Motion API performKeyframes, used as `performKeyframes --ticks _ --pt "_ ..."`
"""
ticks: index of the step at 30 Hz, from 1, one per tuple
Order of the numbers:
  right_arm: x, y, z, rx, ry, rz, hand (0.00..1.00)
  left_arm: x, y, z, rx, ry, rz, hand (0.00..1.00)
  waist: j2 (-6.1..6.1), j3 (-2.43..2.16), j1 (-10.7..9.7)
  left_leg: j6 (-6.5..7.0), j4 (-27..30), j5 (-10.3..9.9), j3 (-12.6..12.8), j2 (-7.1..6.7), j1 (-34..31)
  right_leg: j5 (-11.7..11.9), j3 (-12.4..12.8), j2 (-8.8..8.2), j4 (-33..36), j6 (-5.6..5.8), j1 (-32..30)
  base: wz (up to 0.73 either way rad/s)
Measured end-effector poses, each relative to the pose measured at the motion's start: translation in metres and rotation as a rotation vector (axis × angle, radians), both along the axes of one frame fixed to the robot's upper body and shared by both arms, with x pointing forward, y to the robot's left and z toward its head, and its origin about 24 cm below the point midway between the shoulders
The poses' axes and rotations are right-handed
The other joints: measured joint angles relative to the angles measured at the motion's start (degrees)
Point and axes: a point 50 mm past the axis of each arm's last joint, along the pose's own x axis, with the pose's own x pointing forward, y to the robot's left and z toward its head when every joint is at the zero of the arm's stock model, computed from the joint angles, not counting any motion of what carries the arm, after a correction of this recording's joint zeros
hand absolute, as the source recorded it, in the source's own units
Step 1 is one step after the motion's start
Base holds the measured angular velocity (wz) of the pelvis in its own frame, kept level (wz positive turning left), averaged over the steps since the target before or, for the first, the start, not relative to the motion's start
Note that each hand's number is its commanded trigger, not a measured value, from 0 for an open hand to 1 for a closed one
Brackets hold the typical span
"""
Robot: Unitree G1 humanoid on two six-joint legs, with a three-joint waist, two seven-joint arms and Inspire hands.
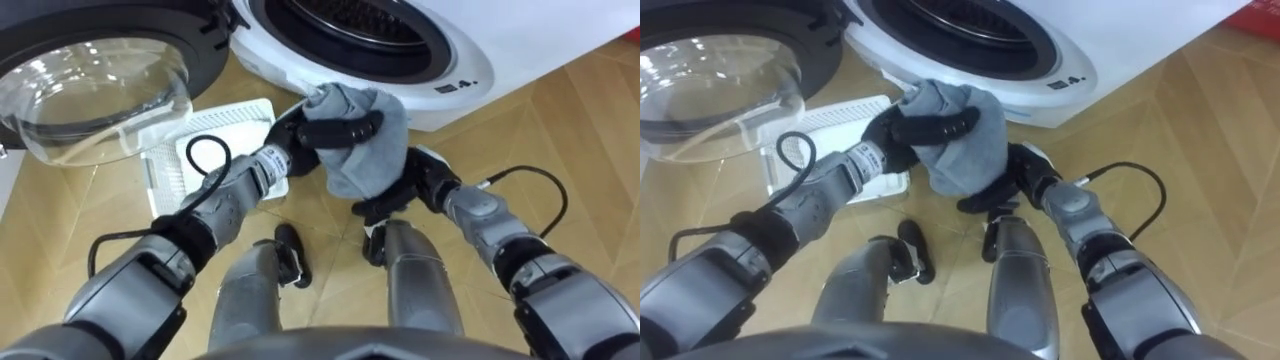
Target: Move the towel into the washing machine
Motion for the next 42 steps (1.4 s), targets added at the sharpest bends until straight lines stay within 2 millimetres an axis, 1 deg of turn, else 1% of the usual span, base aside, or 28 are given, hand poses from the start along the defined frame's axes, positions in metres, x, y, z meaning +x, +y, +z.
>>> performKeyframes --ticks 1,2,6,8,13,18,19,20,21,22,26,30,33,34,35,36,37,39,41,42 --pt "0.0 0.0 0.0 -0.001 0.003 0.0 0.12 0.0 0.0 0.0 -0.016 0.016 0.007 1.0 0.07 0.0 0.1 0.0 0.1 0.0 0.0 0.02 -0.1 0.0 -0.1 -0.04 0.0 0.02 -0.1 0.04" --pt "0.0 0.0 0.0 -0.001 0.004 0.003 1.0 0.0 0.0 -0.001 -0.029 0.028 0.013 1.0 0.23 -0.01 0.2 0.0 0.2 0.0 0.0 0.03 -0.2 0.0 -0.3 -0.13 0.0 0.04 -0.1 0.05" --pt "0.0 0.001 0.0 0.001 0.015 0.005 1.0 -0.001 -0.001 -0.002 -0.068 0.067 0.025 1.0 0.77 -0.14 0.1 0.01 0.1 0.0 0.1 -0.03 -0.3 -0.1 -0.4 -0.22 0.0 0.13 -0.1 0.01" --pt "-0.002 -0.001 -0.001 -0.002 0.025 0.0 1.0 -0.002 -0.002 -0.002 -0.097 0.093 0.034 1.0 1.25 -0.43 0.0 0.01 0.1 0.0 0.1 -0.05 -0.3 -0.1 -0.3 -0.19 0.0 0.13 -0.1 0.0" --pt "-0.003 -0.006 -0.002 -0.009 0.043 -0.004 1.0 -0.001 -0.009 0.003 -0.161 0.101 0.025 1.0 2.01 -0.83 -0.2 0.0 0.1 0.0 0.1 -0.05 -0.2 -0.1 -0.3 -0.12 0.1 0.09 0.0 0.0" --pt "-0.002 -0.003 -0.001 0.0 0.036 -0.003 1.0 0.002 -0.013 0.008 -0.23 0.108 0.057 1.0 2.02 -0.84 -1.3 0.0 0.1 0.0 0.0 0.06 0.1 -0.1 -0.2 0.0 0.0 0.07 0.4 0.0" --pt "-0.002 -0.005 -0.001 0.008 0.035 -0.014 1.0 0.002 -0.013 0.009 -0.239 0.107 0.062 0.73 2.0 -0.83 -1.5 0.0 0.1 0.0 -0.1 0.14 0.1 -0.1 -0.2 -0.01 0.0 0.07 0.4 0.0" --pt "-0.003 -0.004 -0.001 0.02 0.034 -0.023 1.0 0.004 -0.013 0.01 -0.248 0.107 0.068 0.56 1.98 -0.82 -1.5 0.0 0.1 0.0 -0.1 0.16 0.1 -0.1 -0.1 0.01 0.0 0.07 0.4 0.0" --pt "-0.002 -0.004 -0.001 0.023 0.032 -0.026 1.0 0.004 -0.013 0.011 -0.252 0.105 0.071 0.0 1.97 -0.81 -1.5 0.0 0.1 0.0 -0.2 0.17 0.1 -0.1 -0.1 0.01 0.0 0.07 0.4 0.0" --pt "-0.002 -0.004 -0.001 0.031 0.027 -0.029 1.0 0.005 -0.012 0.012 -0.264 0.107 0.08 0.0 1.94 -0.79 -1.5 -0.01 0.1 0.0 -0.3 0.16 0.1 -0.1 -0.2 0.02 0.0 0.06 0.4 0.0" --pt "-0.002 -0.005 -0.002 0.024 0.025 -0.053 1.0 0.01 -0.005 0.014 -0.283 0.098 0.12 0.0 1.37 -0.43 -1.4 -0.13 0.0 0.1 -0.4 0.17 0.1 -0.1 0.0 0.14 -0.1 0.0 0.5 0.01" --pt "-0.003 -0.008 -0.003 0.015 0.021 -0.101 1.0 0.009 0.001 0.012 -0.299 0.109 0.158 0.0 1.14 -0.34 -0.8 -0.16 -0.4 0.1 -0.6 0.32 -0.3 0.1 -0.9 0.18 -1.0 -0.13 0.5 0.02" --pt "-0.013 -0.017 -0.01 -0.027 0.057 -0.155 1.0 0.005 0.013 0.004 -0.294 0.127 0.218 0.0 0.97 -0.24 1.7 -0.28 -0.9 0.1 -0.2 0.31 0.1 0.0 -0.7 0.35 -1.2 -0.09 0.4 -0.06" --pt "-0.013 -0.018 -0.011 -0.038 0.067 -0.158 1.0 0.005 0.015 0.003 -0.285 0.13 0.227 0.0 0.9 -0.19 2.1 -0.32 -1.1 0.2 -0.2 0.29 0.1 0.0 -0.8 0.34 -1.2 -0.11 0.4 0.0" --pt "-0.015 -0.02 -0.013 -0.06 0.078 -0.157 1.0 0.003 0.02 -0.001 -0.258 0.137 0.248 0.0 0.87 -0.16 2.8 -0.41 -1.5 0.2 0.0 0.27 0.1 0.0 -0.9 0.34 -1.4 -0.14 0.4 0.0" --pt "-0.015 -0.022 -0.013 -0.081 0.082 -0.15 1.0 0.0 0.025 -0.006 -0.226 0.142 0.265 0.0 0.83 -0.13 3.5 -0.51 -1.8 0.3 0.1 -0.08 0.1 0.0 -1.0 0.34 -1.7 -0.14 0.4 0.04" --pt "-0.015 -0.022 -0.013 -0.089 0.084 -0.149 1.0 -0.002 0.028 -0.008 -0.206 0.145 0.273 0.0 0.8 -0.11 3.8 -0.53 -2.0 0.3 0.1 -0.09 0.1 0.0 -1.0 0.38 -1.8 -0.14 0.4 0.0" --pt "-0.016 -0.023 -0.014 -0.115 0.087 -0.135 1.0 -0.013 0.037 -0.021 -0.092 0.159 0.285 0.0 0.55 0.04 4.9 -0.57 -2.1 0.3 0.1 -0.15 0.2 -0.2 -0.9 0.43 -1.8 -0.08 0.4 0.0" --pt "-0.016 -0.026 -0.015 -0.129 0.103 -0.142 1.0 -0.019 0.041 -0.029 -0.004 0.163 0.283 0.0 0.52 0.08 5.2 -0.58 -2.4 0.4 -0.7 -0.62 -0.1 -0.4 -1.6 -0.02 -1.7 0.0 0.4 0.17" --pt "-0.016 -0.029 -0.015 -0.138 0.112 -0.147 1.0 -0.021 0.043 -0.032 0.066 0.163 0.274 0.0 0.26 0.24 5.2 -0.47 -2.9 0.8 -0.9 -1.05 -0.2 -0.5 -2.0 -0.41 -1.7 0.11 0.2 0.25"
